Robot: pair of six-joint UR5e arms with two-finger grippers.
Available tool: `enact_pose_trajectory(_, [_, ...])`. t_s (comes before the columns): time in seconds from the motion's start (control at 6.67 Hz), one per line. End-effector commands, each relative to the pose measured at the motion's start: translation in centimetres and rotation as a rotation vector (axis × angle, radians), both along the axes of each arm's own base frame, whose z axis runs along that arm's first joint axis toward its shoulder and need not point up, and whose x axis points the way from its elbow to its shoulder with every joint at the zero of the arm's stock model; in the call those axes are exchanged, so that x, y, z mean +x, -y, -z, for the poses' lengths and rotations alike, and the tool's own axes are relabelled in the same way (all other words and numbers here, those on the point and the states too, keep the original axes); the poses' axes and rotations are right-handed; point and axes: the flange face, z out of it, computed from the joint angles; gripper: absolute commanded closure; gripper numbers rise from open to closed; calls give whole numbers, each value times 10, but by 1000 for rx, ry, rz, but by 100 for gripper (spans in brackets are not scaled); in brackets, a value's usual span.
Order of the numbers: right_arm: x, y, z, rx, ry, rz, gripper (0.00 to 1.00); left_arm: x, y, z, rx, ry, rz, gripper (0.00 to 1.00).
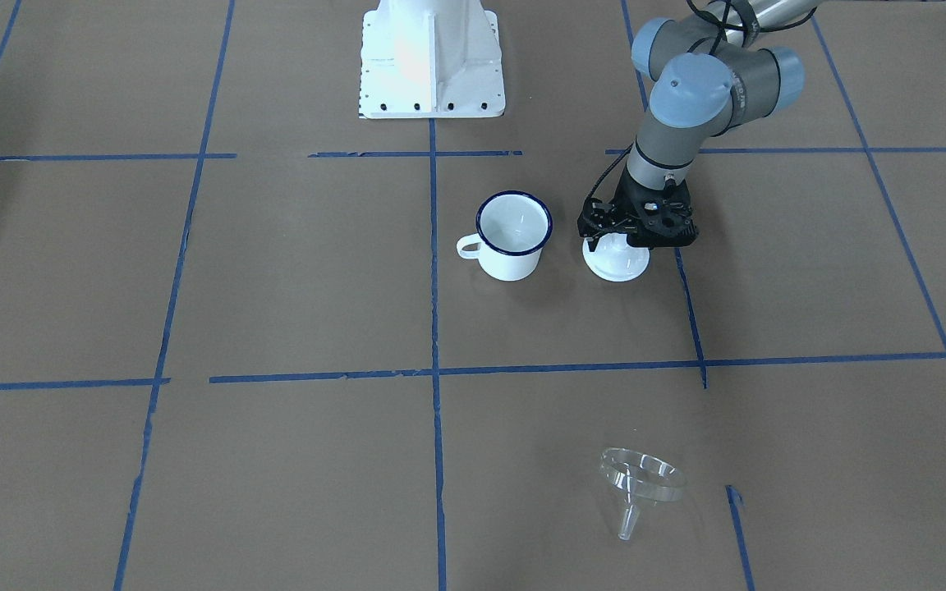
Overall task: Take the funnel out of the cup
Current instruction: 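Lower the left gripper onto the white lid and grasp it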
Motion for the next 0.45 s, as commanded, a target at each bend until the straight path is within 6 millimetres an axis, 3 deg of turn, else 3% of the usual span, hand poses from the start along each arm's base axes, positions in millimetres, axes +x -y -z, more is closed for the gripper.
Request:
enact_pose_trajectory(0.0, [0,0,0,0,0,0,0,1,-1,-1,-2,3,-3,0])
enact_pose_trajectory(0.3, [0,0,0,0,0,0,0,1,-1,-1,-5,6,0,5])
